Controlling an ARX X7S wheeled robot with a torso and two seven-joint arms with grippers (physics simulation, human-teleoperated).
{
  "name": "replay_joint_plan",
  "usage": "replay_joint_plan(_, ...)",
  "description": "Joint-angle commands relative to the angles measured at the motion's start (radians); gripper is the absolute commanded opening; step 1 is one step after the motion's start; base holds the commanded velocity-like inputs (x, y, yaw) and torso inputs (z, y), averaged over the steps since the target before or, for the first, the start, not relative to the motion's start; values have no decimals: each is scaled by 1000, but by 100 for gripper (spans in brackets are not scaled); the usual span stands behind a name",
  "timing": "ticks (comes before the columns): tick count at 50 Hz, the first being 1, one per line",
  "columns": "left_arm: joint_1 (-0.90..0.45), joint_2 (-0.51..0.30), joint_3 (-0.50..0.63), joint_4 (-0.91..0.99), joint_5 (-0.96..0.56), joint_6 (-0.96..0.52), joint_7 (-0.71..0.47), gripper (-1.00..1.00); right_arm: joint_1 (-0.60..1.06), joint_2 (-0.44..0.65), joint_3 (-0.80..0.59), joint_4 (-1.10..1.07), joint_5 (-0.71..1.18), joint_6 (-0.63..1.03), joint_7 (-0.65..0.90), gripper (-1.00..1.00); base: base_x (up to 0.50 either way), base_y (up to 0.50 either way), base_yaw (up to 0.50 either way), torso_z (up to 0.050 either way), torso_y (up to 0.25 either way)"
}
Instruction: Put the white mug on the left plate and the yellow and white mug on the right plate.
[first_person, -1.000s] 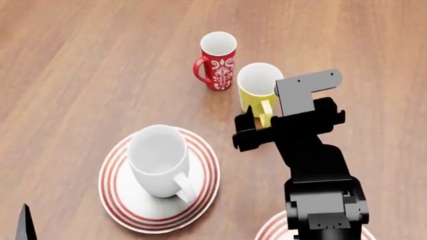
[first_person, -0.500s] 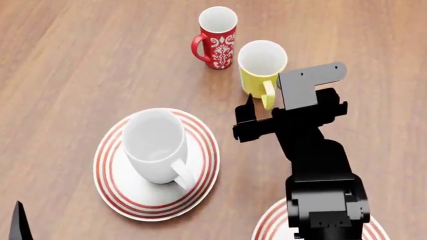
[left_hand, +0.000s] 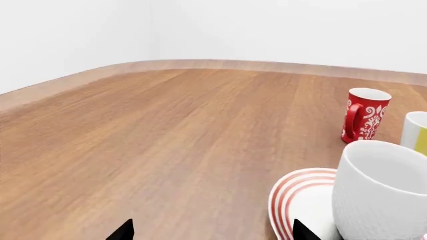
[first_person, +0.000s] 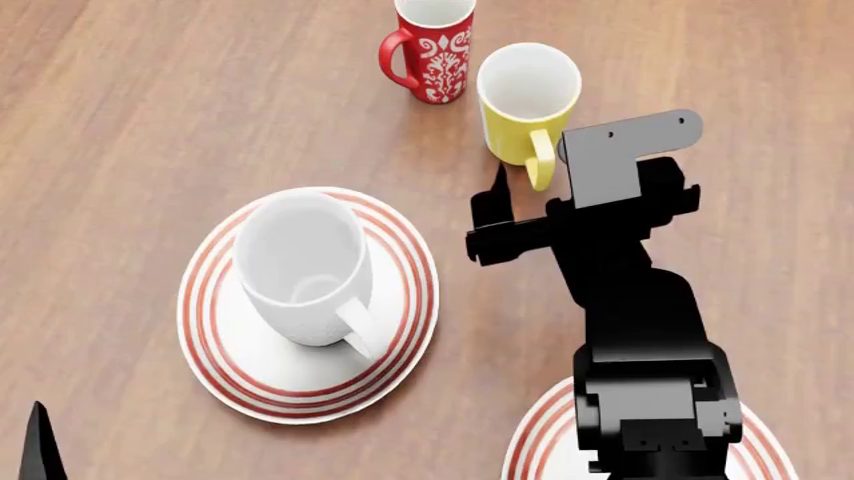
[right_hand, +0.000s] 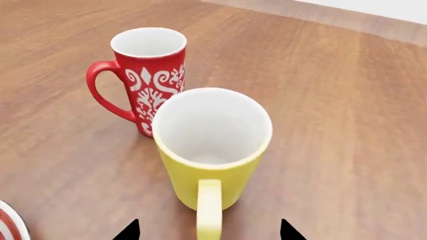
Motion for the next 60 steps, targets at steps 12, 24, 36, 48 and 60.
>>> replay_joint_plan(12, 2, 20, -13, -11, 15, 14, 16, 100, 5, -23, 39, 31, -14, -24, -32, 100, 0, 0, 0, 0, -135)
replay_joint_plan(24, 7, 14, -7, -11, 16, 29, 24, 100, 1, -23, 44, 31, -13, -67, -35, -100, 0, 0, 0, 0, 0)
replay_joint_plan(36, 10, 11, -10, -10, 7, 45, 28, 100, -13, -21, 56, 31, -3, -125, -28, -100, 0, 0, 0, 0, 0)
replay_joint_plan(48, 5, 12, -5, -21, 8, 52, 30, 100, -88, -14, 70, -89, 3, -209, -8, -100, 0, 0, 0, 0, 0)
replay_joint_plan(60, 0, 12, 5, -33, 16, 54, 31, 100, -298, 1, 14, -563, -62, -62, 49, -100, 0, 0, 0, 0, 0)
